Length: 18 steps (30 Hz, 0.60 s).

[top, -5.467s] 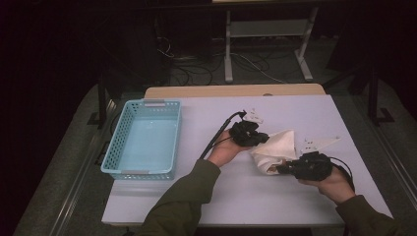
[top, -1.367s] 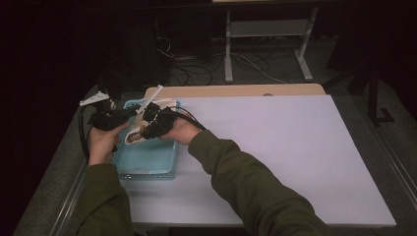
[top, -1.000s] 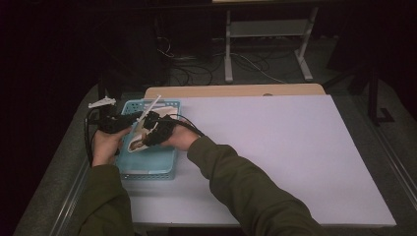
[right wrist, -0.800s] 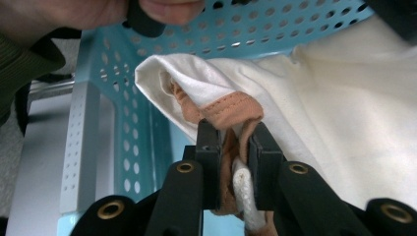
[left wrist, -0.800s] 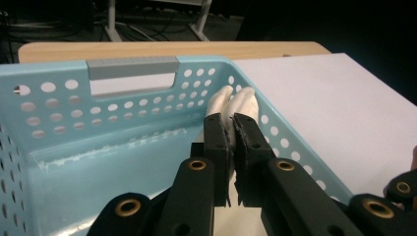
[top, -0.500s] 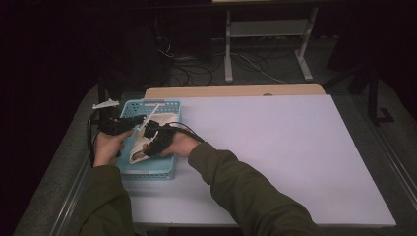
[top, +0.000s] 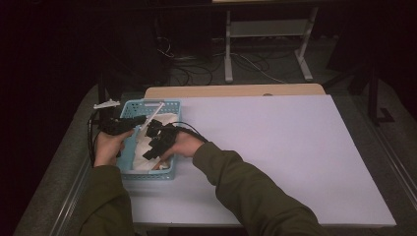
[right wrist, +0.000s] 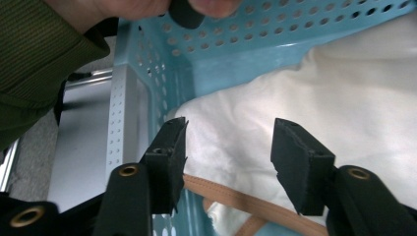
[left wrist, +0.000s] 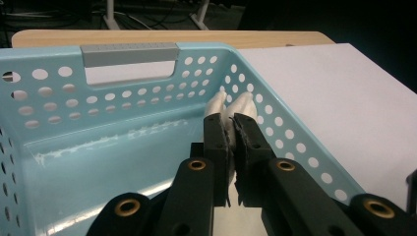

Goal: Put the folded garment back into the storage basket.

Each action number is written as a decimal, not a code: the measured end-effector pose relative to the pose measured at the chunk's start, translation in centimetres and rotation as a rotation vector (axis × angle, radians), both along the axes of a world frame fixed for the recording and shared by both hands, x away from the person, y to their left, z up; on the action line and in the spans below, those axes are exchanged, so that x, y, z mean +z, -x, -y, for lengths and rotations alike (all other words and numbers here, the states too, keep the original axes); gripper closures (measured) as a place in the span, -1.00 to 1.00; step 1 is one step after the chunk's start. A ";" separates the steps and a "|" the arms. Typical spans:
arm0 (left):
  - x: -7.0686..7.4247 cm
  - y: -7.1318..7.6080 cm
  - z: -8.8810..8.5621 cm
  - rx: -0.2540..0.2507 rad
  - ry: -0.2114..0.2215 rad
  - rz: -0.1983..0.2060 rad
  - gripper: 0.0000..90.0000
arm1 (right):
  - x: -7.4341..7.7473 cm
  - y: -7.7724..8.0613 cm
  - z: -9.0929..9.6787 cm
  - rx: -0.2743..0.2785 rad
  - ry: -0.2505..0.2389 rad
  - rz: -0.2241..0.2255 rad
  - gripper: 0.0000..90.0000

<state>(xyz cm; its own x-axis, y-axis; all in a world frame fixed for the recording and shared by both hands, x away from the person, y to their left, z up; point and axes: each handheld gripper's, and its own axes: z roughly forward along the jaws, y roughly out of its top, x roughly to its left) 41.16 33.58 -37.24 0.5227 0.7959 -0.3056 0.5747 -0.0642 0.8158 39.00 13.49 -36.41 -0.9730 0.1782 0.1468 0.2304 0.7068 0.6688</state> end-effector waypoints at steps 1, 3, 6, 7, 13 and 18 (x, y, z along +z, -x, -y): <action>0.0 0.0 0.0 0.002 -0.001 0.002 0.87 | 0.1 0.0 0.2 -0.006 -0.009 -0.005 -0.01; 0.0 0.0 0.0 0.016 -0.005 0.009 0.84 | 0.4 -0.2 0.6 -0.013 -0.018 -0.012 -0.03; 0.0 0.0 0.0 0.027 -0.015 0.016 0.74 | 0.7 -0.5 1.3 -0.030 -0.029 -0.015 -0.05; 0.0 0.0 -0.1 0.033 -0.017 0.019 0.67 | 0.8 -0.6 1.6 -0.033 -0.030 -0.012 -0.06; 0.3 0.2 -0.1 0.056 -0.012 0.045 0.41 | 1.3 -1.2 2.6 -0.055 -0.049 -0.007 -0.09; 0.4 0.1 0.3 0.031 -0.018 0.051 0.25 | 1.5 -1.4 3.1 -0.070 -0.057 -0.003 -0.12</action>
<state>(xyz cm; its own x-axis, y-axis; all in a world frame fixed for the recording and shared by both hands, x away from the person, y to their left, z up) 41.01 33.32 -36.82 0.5121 0.8171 -0.2647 0.5344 -0.0619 0.8430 40.41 10.40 -34.87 -0.9578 0.2375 0.1616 0.2804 0.6499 0.7064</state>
